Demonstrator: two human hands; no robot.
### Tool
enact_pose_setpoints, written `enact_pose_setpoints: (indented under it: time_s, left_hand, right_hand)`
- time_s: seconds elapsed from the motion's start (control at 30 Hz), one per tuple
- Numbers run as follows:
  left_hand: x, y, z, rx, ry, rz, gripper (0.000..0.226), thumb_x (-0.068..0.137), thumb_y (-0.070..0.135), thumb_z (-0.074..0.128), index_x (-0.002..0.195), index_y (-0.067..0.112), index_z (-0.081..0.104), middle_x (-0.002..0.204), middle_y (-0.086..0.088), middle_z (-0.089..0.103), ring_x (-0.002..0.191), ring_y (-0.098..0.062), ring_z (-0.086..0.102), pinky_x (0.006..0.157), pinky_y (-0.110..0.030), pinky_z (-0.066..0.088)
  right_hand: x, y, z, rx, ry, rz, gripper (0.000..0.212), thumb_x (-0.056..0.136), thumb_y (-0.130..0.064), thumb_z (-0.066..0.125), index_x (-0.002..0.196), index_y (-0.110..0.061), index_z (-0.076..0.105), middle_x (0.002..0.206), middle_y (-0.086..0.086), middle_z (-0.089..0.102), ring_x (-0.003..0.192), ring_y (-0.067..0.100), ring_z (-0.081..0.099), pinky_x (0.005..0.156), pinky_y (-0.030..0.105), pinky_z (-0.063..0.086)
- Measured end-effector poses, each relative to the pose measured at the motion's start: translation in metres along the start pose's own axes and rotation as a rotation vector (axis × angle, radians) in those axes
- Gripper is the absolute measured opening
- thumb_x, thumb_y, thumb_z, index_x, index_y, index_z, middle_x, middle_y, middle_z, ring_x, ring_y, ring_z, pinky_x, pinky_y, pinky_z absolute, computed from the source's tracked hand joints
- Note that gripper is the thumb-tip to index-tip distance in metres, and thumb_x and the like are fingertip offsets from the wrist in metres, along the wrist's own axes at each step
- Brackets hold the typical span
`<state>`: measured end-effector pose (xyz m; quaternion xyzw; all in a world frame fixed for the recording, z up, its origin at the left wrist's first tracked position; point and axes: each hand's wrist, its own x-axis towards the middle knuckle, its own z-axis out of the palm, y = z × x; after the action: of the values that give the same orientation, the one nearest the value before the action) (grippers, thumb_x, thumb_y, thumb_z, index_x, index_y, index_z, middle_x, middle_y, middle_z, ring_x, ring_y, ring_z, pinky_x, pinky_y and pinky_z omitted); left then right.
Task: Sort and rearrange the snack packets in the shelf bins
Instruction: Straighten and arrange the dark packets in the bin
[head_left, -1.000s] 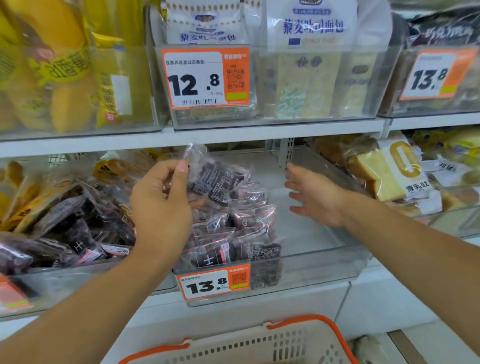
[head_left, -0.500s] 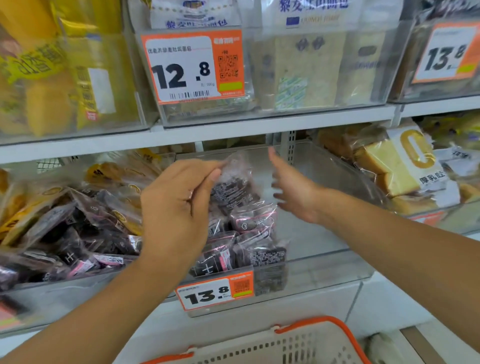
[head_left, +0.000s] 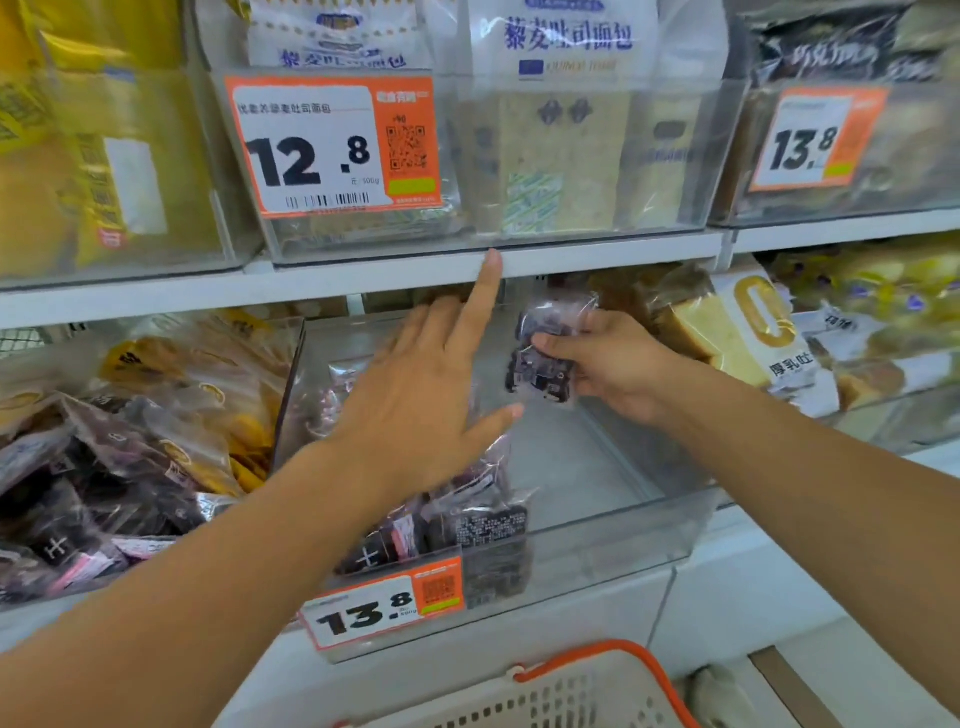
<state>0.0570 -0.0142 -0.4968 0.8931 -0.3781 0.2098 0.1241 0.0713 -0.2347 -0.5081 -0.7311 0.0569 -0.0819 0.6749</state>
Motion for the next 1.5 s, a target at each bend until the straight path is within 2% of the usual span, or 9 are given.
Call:
enact_pose_setpoints:
  time_s: [0.17, 0.4, 0.53, 0.7, 0.87, 1.13, 1.33, 1.4, 1.5]
  left_hand:
    - [-0.001, -0.027, 0.024, -0.142, -0.308, -0.109, 0.069, 0.086, 0.080, 0.029, 0.136, 0.035, 0.045, 0.153, 0.010, 0.034, 0.141, -0.011, 0.031, 0.117, -0.038, 0.028]
    - [0.006, -0.025, 0.030, -0.021, -0.542, -0.250, 0.099, 0.076, 0.088, 0.015, 0.151, 0.038, -0.027, 0.160, 0.014, -0.027, 0.149, -0.009, -0.020, 0.122, -0.032, -0.007]
    - [0.007, -0.024, 0.030, 0.015, -0.581, -0.262, 0.100, 0.075, 0.087, 0.009, 0.153, 0.034, -0.023, 0.159, 0.011, -0.030, 0.147, -0.008, -0.026, 0.122, -0.032, -0.011]
    - [0.007, -0.023, 0.028, 0.008, -0.570, -0.247, 0.100, 0.075, 0.086, 0.010, 0.156, 0.033, -0.014, 0.162, 0.012, -0.022, 0.149, -0.007, -0.021, 0.122, -0.031, -0.010]
    - [0.005, -0.022, 0.028, -0.034, -0.542, -0.249, 0.101, 0.073, 0.086, 0.011, 0.157, 0.034, -0.009, 0.163, 0.012, -0.019, 0.149, -0.006, -0.018, 0.121, -0.030, -0.010]
    - [0.005, -0.026, 0.032, -0.087, -0.492, -0.236, 0.098, 0.077, 0.085, 0.017, 0.158, 0.035, -0.007, 0.164, 0.013, -0.017, 0.149, -0.005, -0.017, 0.119, -0.028, -0.010]
    - [-0.015, -0.035, -0.004, -0.266, -0.420, -0.149, 0.058, 0.097, 0.055, 0.037, 0.150, 0.033, 0.039, 0.160, 0.007, 0.032, 0.148, -0.006, 0.023, 0.122, -0.025, 0.017]
    - [-0.040, -0.034, -0.031, -0.337, -0.306, -0.106, 0.032, 0.101, 0.040, 0.048, 0.124, 0.029, 0.066, 0.126, 0.009, 0.066, 0.115, -0.001, 0.057, 0.098, -0.020, 0.044]
    - [-0.091, -0.042, -0.072, -0.229, -0.051, 0.018, 0.022, 0.099, 0.036, 0.055, 0.089, 0.026, 0.072, 0.080, 0.014, 0.066, 0.072, -0.004, 0.060, 0.065, -0.025, 0.048]
  right_hand:
    - [0.076, 0.036, 0.015, -0.296, 0.082, 0.202, 0.044, 0.083, -0.015, 0.082, 0.119, -0.002, 0.060, 0.120, 0.013, 0.067, 0.107, 0.030, 0.067, 0.096, 0.048, 0.055]
    - [0.115, 0.056, 0.023, -0.607, 0.100, 0.007, 0.041, 0.069, -0.028, 0.092, 0.091, -0.007, 0.065, 0.086, 0.000, 0.065, 0.084, 0.017, 0.063, 0.068, 0.024, 0.051]
    - [0.124, 0.056, 0.023, -0.865, 0.222, 0.063, 0.062, 0.060, -0.056, 0.090, 0.085, -0.008, 0.061, 0.073, 0.003, 0.059, 0.073, 0.020, 0.060, 0.047, 0.022, 0.037]
    - [0.123, 0.066, 0.019, -0.275, 0.228, 0.111, 0.026, 0.072, -0.012, 0.090, 0.077, -0.005, 0.065, 0.091, 0.016, 0.071, 0.094, 0.032, 0.072, 0.086, 0.045, 0.060]
    - [0.124, 0.057, 0.018, -0.414, 0.246, 0.075, 0.035, 0.072, -0.027, 0.091, 0.091, -0.005, 0.071, 0.097, 0.014, 0.074, 0.095, 0.028, 0.072, 0.089, 0.044, 0.059]
    - [0.121, 0.054, 0.016, -0.279, 0.242, 0.057, 0.033, 0.084, -0.019, 0.081, 0.073, -0.014, 0.050, 0.066, 0.010, 0.056, 0.041, 0.015, 0.049, 0.046, 0.028, 0.046]
    - [0.056, 0.027, 0.011, -0.552, 0.119, 0.098, 0.013, 0.089, -0.015, 0.074, 0.096, -0.005, 0.071, 0.098, 0.010, 0.070, 0.089, 0.025, 0.070, 0.074, 0.038, 0.063]
    - [0.019, 0.010, 0.007, -0.812, 0.015, -0.002, 0.012, 0.093, -0.015, 0.067, 0.091, -0.006, 0.074, 0.097, 0.009, 0.073, 0.085, 0.022, 0.069, 0.074, 0.035, 0.060]
    - [-0.050, -0.017, 0.016, -1.114, 0.010, -0.433, 0.016, 0.091, -0.022, 0.069, 0.079, -0.032, 0.068, 0.083, -0.011, 0.074, 0.077, 0.009, 0.069, 0.071, 0.031, 0.053]
